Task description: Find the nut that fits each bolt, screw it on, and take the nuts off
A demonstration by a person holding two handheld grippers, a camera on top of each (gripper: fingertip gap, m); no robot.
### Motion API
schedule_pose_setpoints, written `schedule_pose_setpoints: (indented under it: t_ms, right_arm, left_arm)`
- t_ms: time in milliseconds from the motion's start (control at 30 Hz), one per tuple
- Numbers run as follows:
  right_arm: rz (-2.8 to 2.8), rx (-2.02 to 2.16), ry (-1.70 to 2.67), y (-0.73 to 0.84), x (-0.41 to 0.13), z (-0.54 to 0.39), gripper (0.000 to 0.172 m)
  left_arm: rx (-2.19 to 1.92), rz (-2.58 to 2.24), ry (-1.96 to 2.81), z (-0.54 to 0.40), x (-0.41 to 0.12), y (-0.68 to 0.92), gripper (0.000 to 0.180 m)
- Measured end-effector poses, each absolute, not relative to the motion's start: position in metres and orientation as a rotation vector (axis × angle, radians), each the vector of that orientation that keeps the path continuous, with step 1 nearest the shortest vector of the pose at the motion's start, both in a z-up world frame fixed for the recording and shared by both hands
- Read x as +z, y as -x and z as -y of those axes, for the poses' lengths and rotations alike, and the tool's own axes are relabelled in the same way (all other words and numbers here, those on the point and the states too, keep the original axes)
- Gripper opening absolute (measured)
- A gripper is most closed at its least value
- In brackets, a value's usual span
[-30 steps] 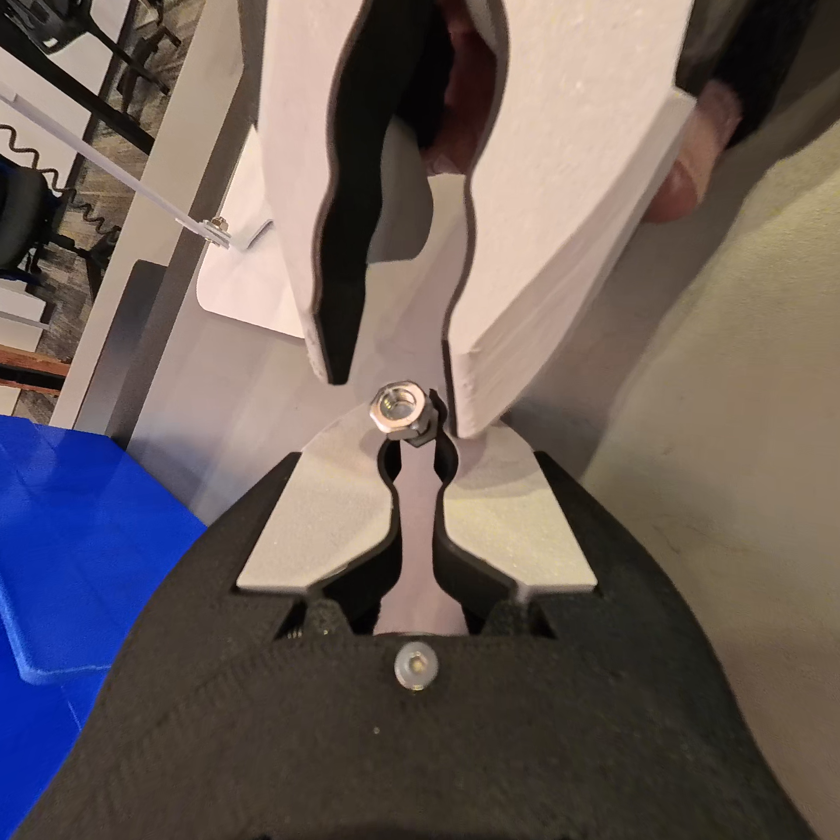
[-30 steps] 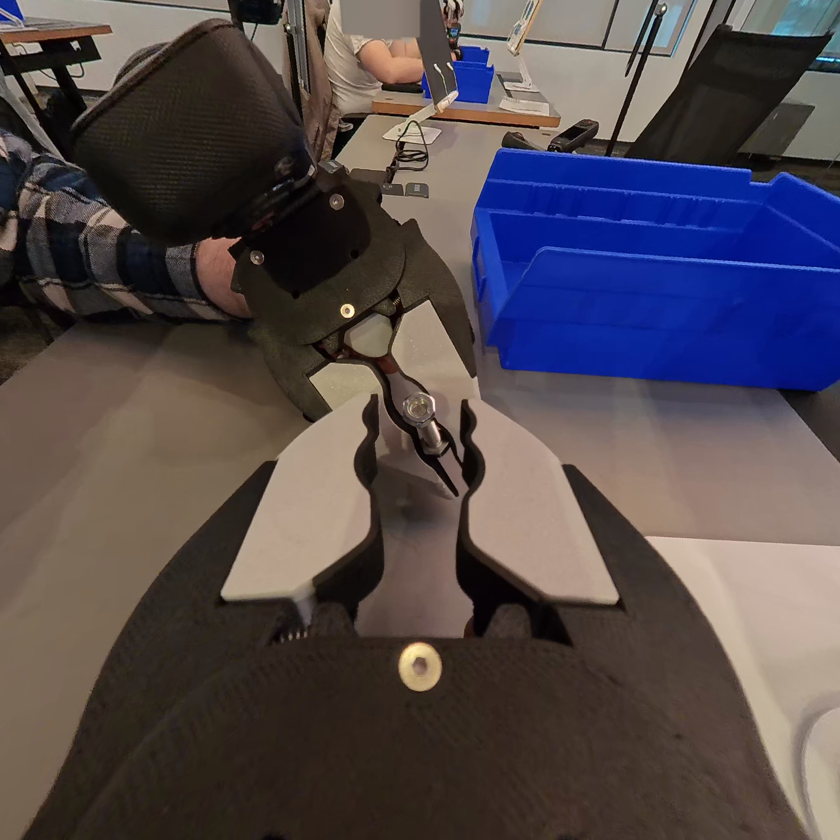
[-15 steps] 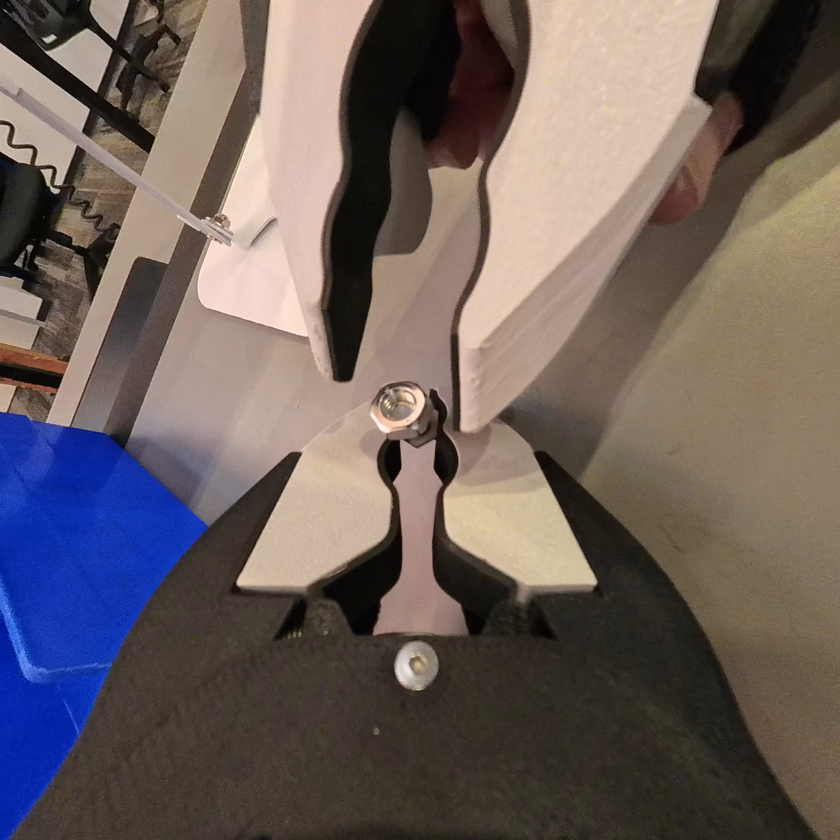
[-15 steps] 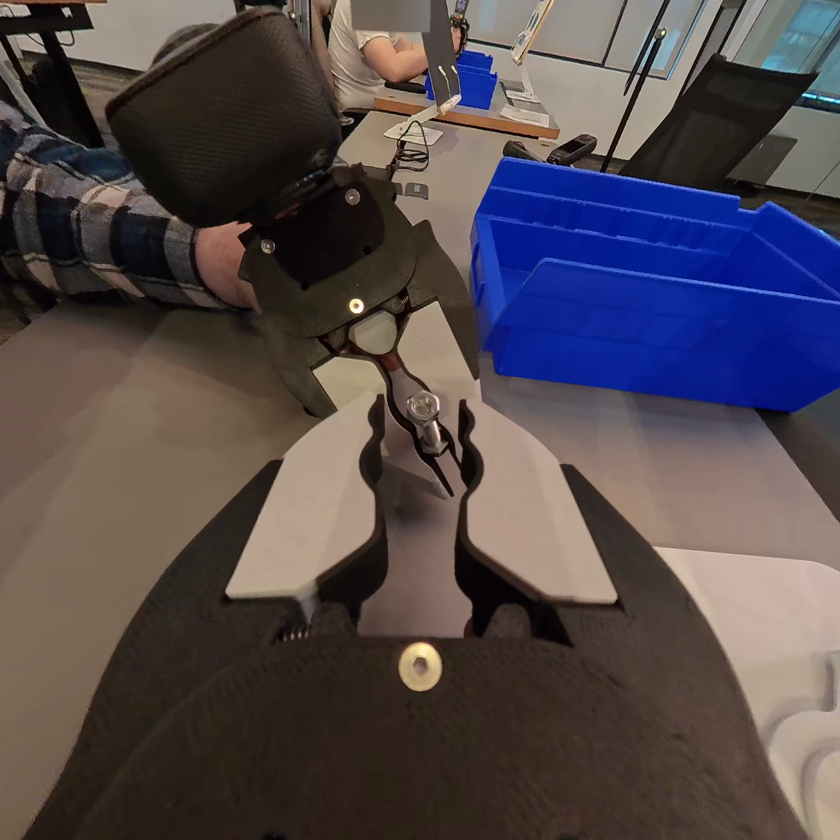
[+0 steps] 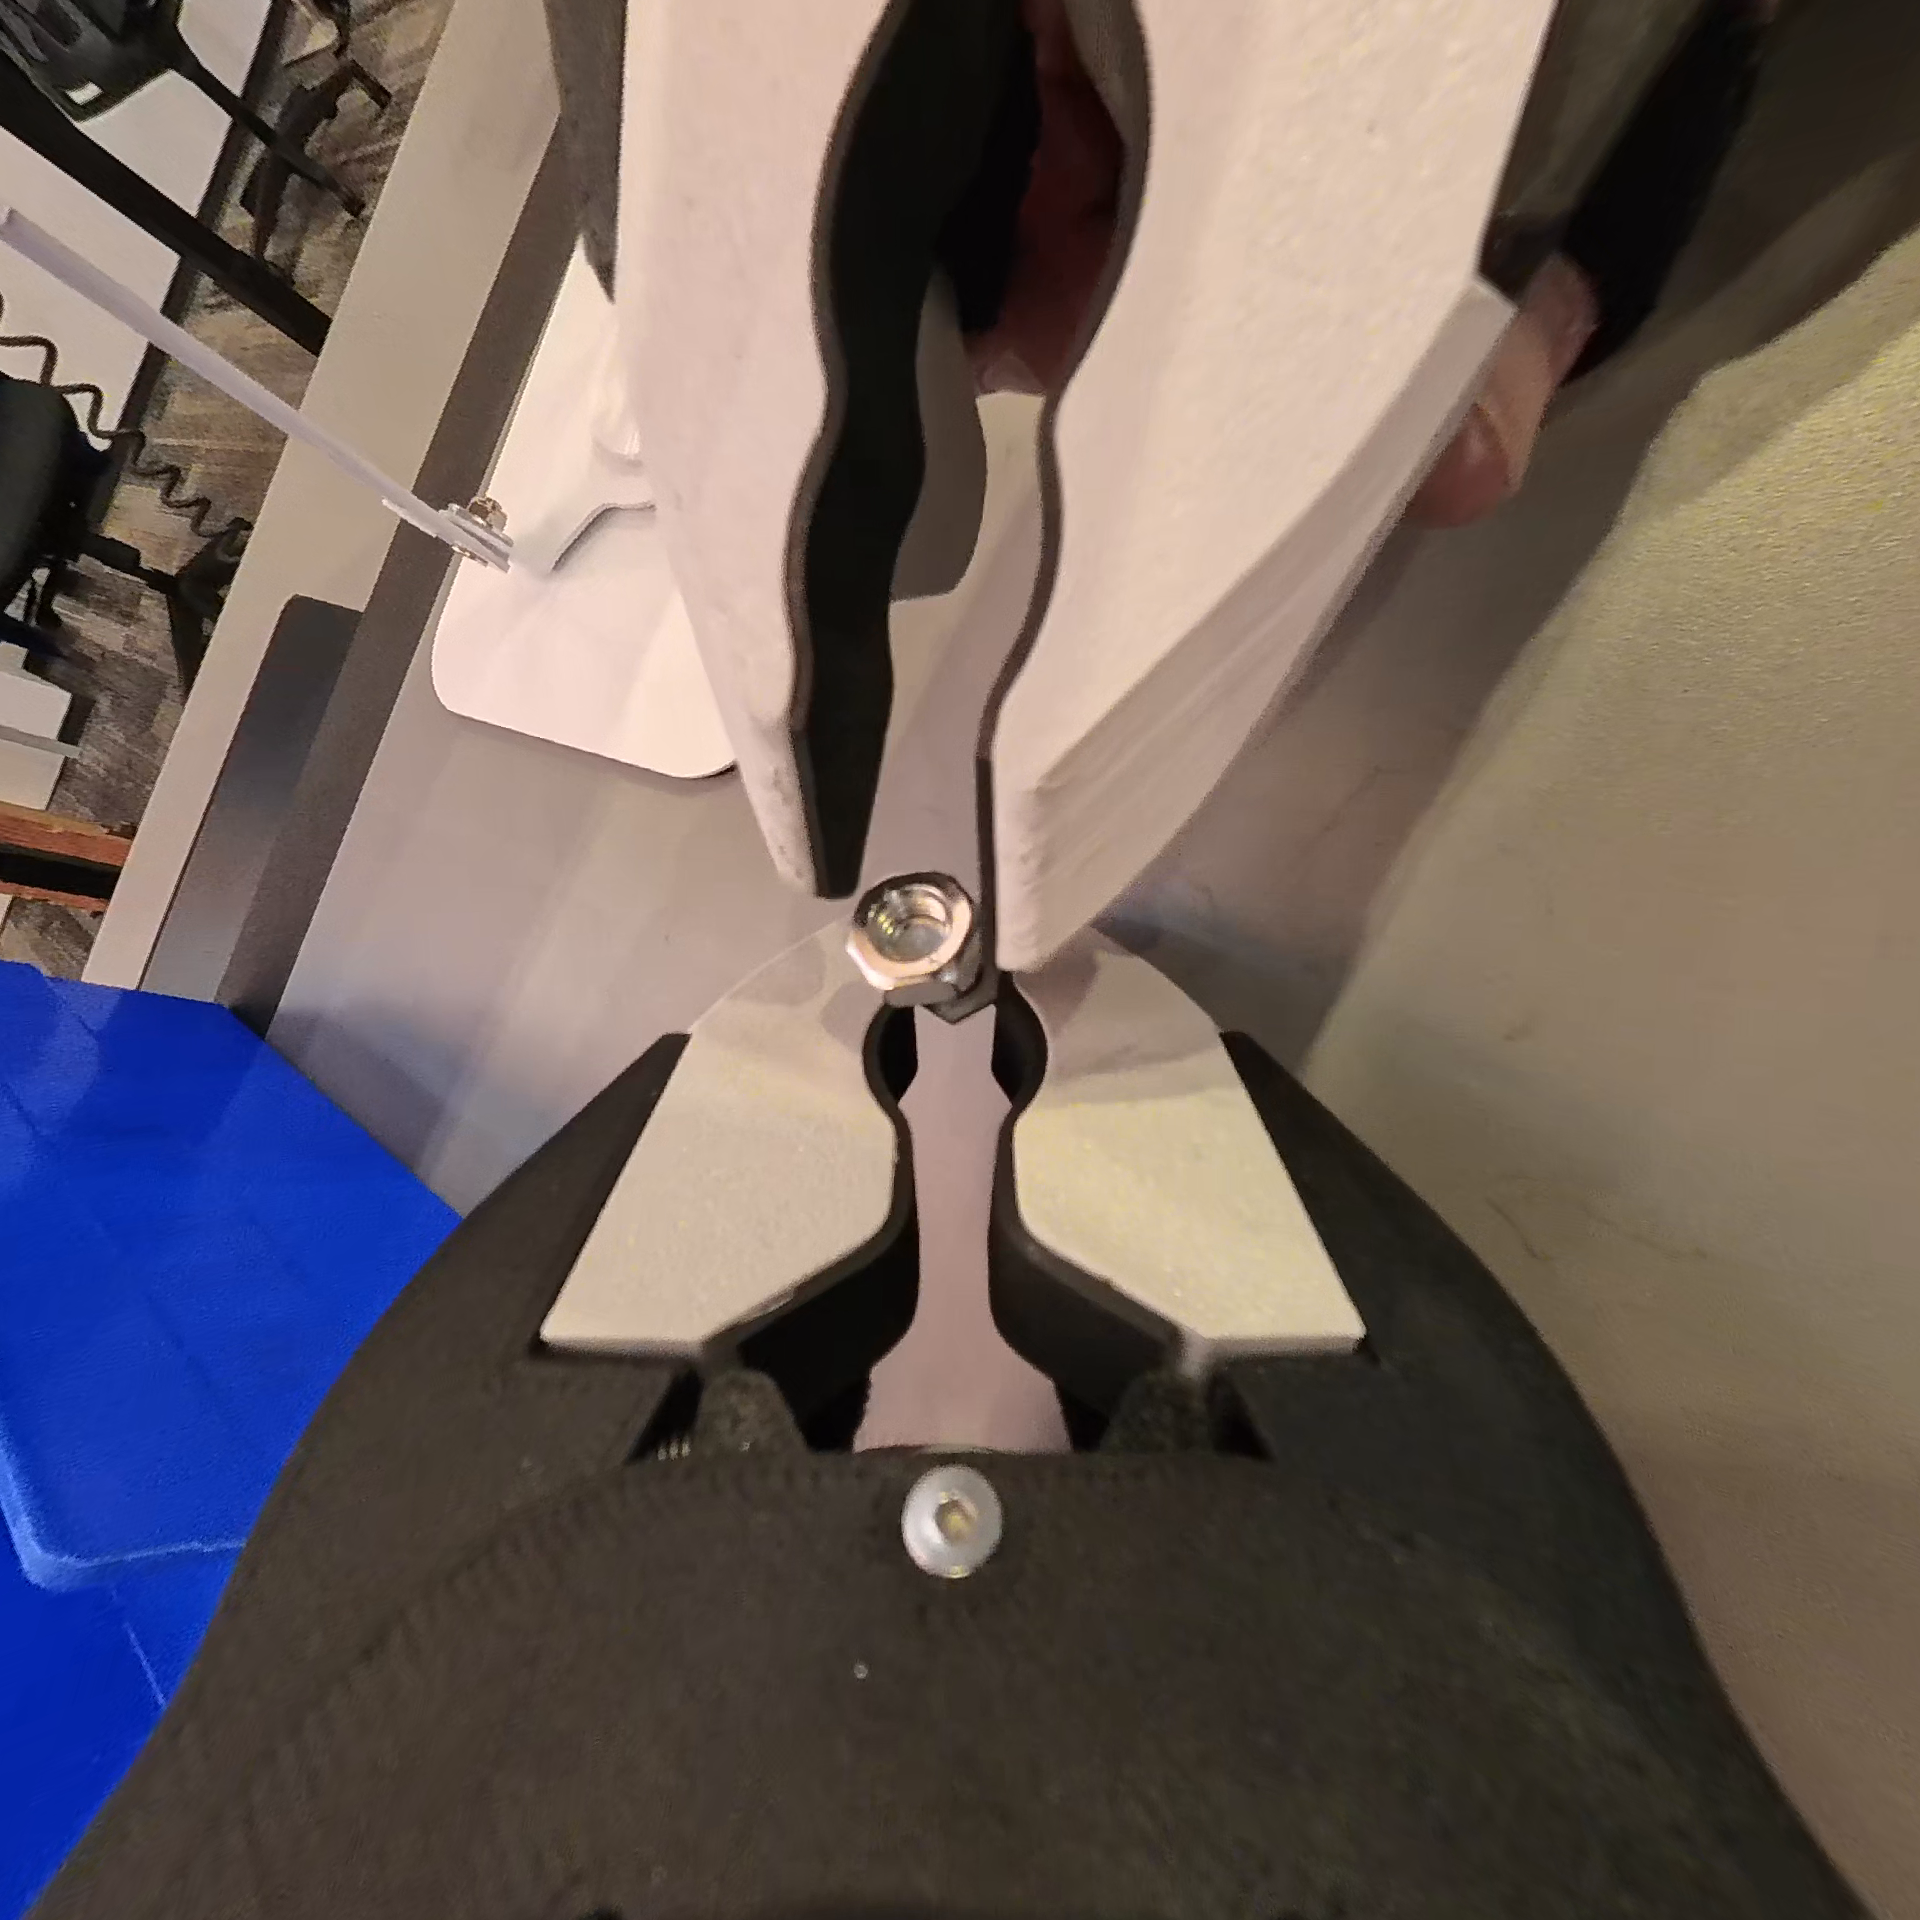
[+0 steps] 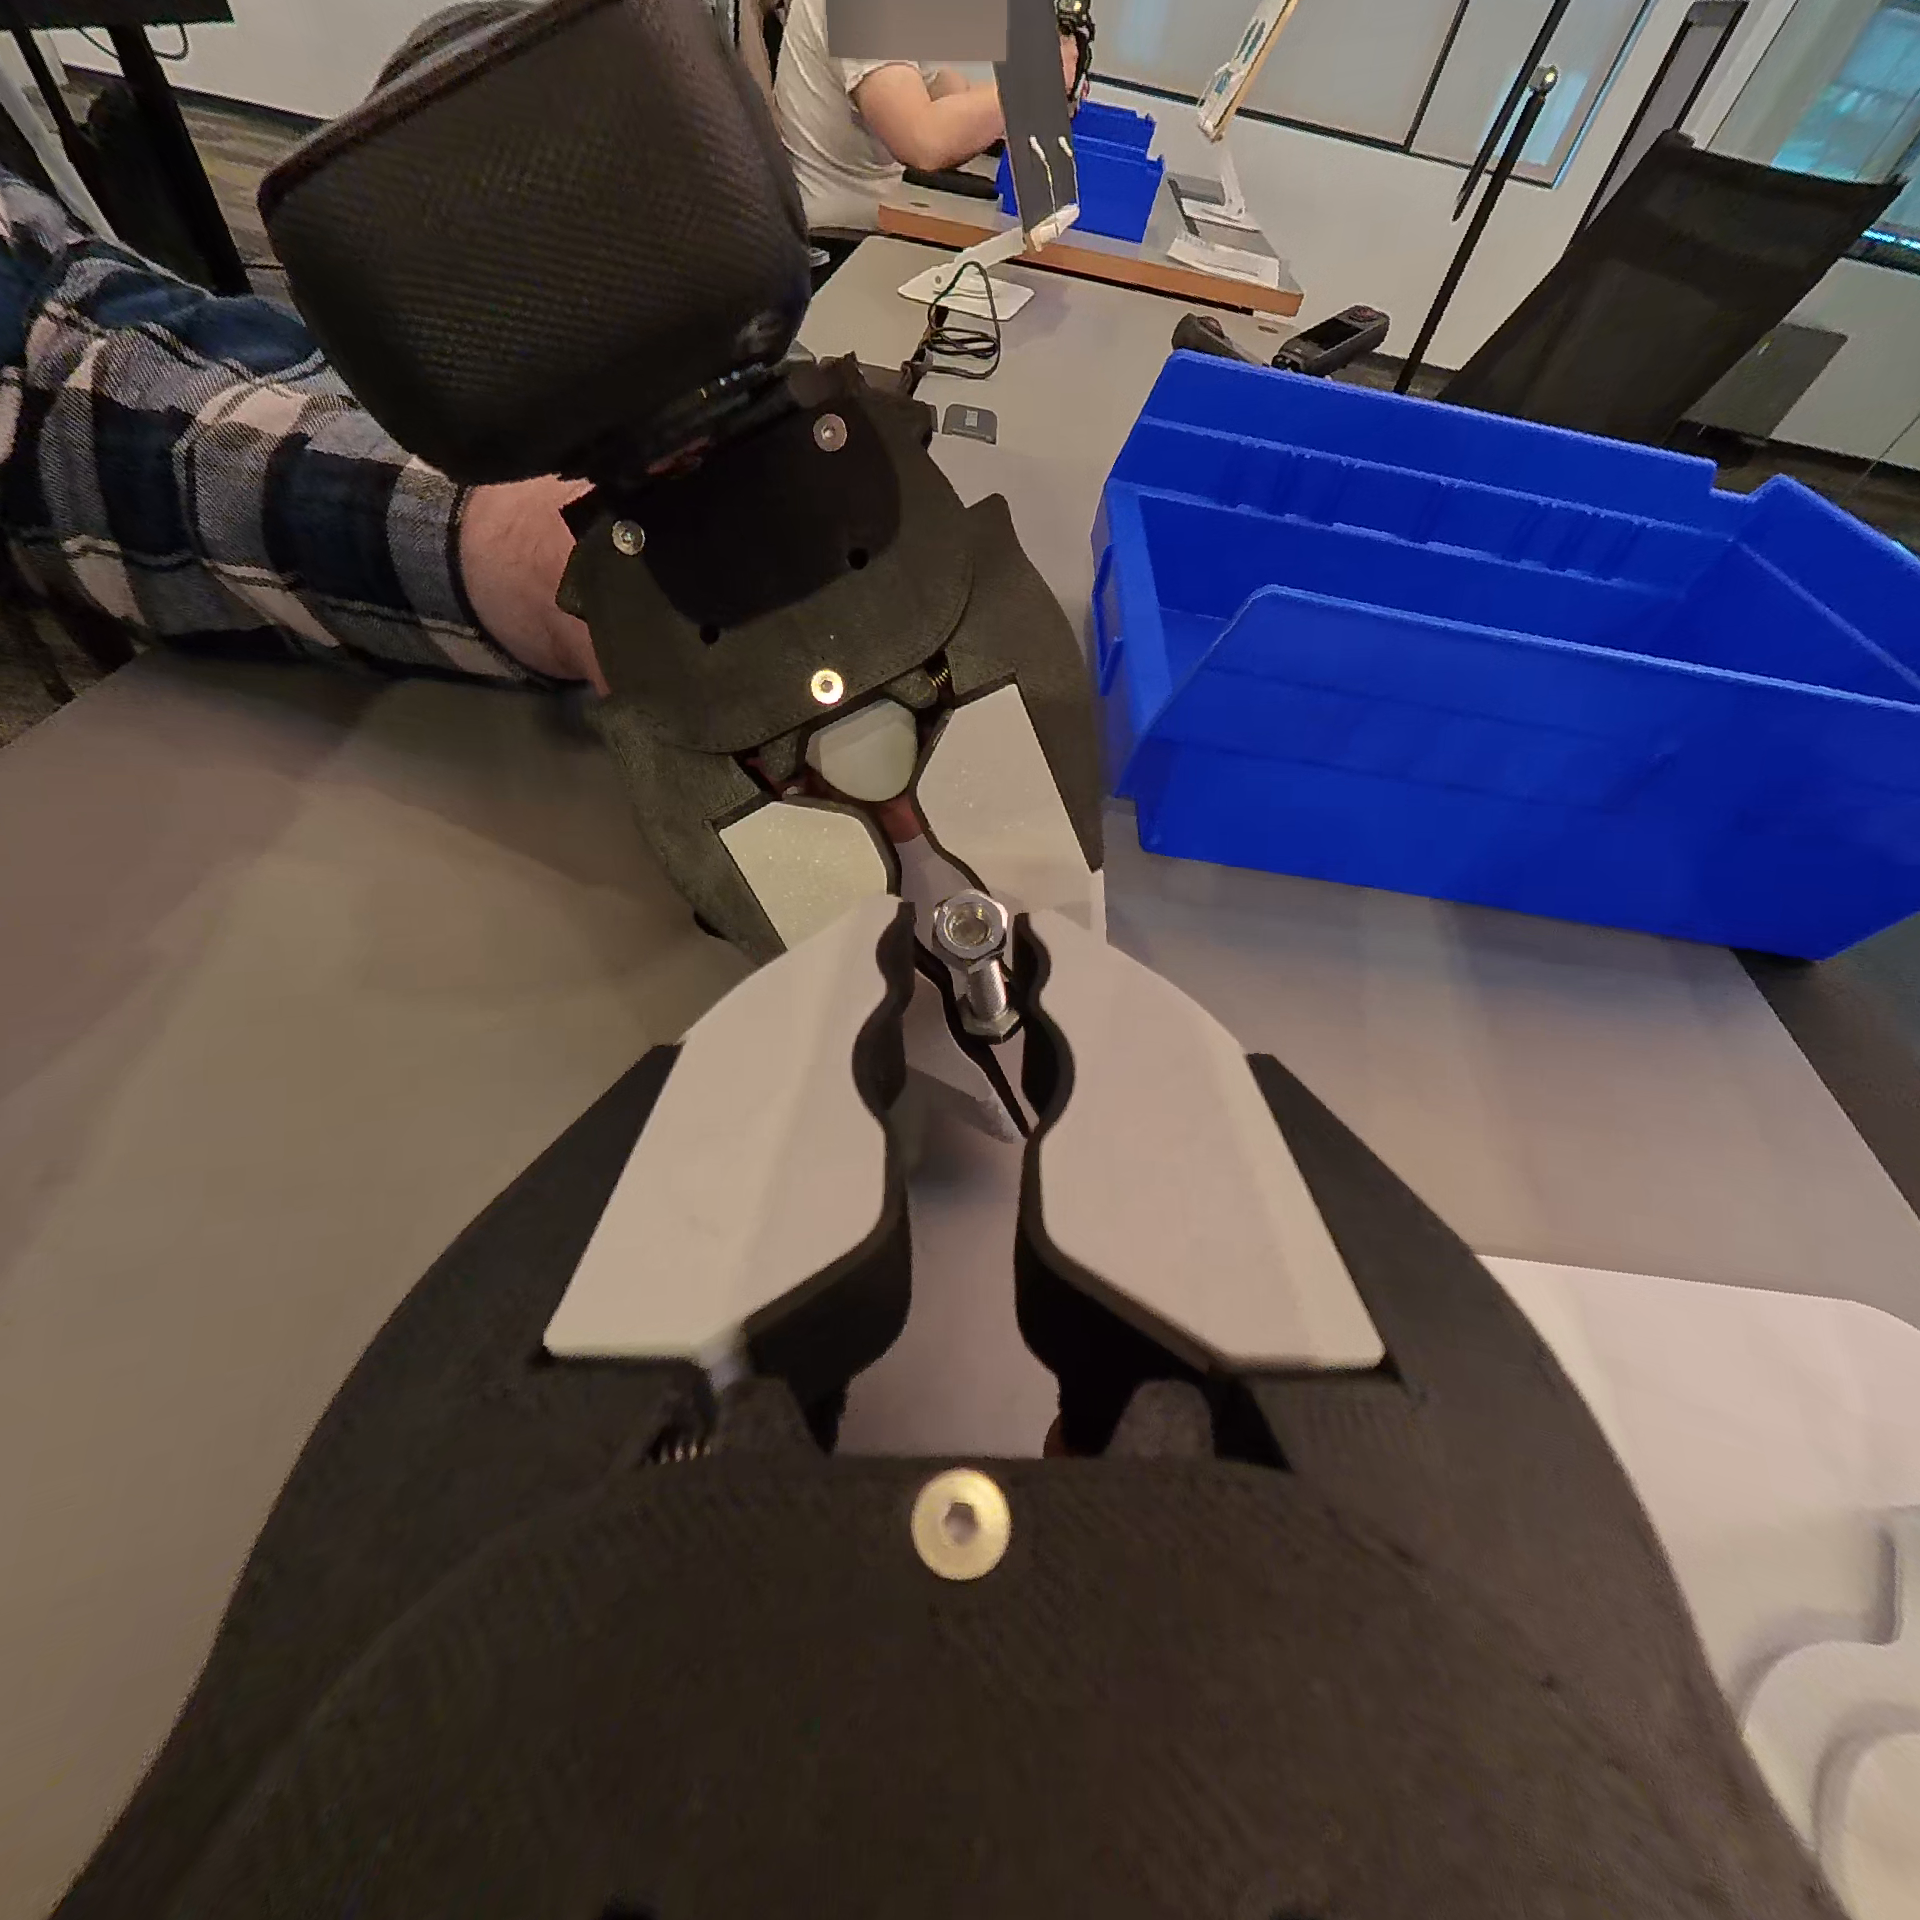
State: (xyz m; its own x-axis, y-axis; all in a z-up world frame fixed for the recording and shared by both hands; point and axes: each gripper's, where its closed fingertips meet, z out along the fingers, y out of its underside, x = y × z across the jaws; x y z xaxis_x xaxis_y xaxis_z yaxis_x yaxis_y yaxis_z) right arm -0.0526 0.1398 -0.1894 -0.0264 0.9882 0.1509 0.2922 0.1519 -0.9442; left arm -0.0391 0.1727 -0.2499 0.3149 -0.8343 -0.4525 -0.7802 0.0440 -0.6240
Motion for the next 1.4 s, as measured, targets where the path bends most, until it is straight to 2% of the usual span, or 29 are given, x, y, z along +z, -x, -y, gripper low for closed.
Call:
schedule_pose_setpoints:
  t_ms: [233, 1400]
  right_arm:
    - [1.497, 0.937, 1.306, 0.0526, -0.1903, -0.141, 0.014]
    - [1.515, 0.879, 1.302, 0.0527, -0.1933, -0.1416, 0.016]
  left_arm:
    - [-0.078, -1.461, 1.727, -0.1728, -0.2498, 0.0388, 0.009]
    - [-0.042, -1.469, 1.731, -0.1749, -0.2507, 0.0379, 0.009]
